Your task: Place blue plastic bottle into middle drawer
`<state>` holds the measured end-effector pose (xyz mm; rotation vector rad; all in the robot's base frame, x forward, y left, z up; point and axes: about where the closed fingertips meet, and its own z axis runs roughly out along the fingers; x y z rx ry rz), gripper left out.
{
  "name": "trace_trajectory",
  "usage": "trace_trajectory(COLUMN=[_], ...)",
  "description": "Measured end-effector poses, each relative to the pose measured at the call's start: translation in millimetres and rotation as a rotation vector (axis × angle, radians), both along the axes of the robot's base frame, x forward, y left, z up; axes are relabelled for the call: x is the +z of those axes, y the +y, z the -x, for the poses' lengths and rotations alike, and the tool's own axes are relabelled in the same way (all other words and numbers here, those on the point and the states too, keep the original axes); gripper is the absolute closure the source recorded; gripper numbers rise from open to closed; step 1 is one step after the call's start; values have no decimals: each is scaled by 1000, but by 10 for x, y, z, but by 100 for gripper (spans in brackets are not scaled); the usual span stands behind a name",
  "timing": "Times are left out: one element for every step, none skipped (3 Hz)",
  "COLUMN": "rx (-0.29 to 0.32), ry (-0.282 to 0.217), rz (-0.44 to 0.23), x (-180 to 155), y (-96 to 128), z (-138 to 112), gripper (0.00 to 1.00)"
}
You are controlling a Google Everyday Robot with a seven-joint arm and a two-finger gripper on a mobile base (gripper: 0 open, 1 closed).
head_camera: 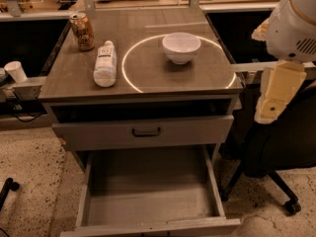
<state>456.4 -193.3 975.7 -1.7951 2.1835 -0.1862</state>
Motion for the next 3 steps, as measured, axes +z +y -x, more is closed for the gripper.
trace_trajectory(rx=[221,425,444], ry=[-43,-126,-164], rz=[51,32,26], x=[-75,-108,-44], y=[778,1468,1550], z=[-349,-446,-520], gripper=[0,0,0])
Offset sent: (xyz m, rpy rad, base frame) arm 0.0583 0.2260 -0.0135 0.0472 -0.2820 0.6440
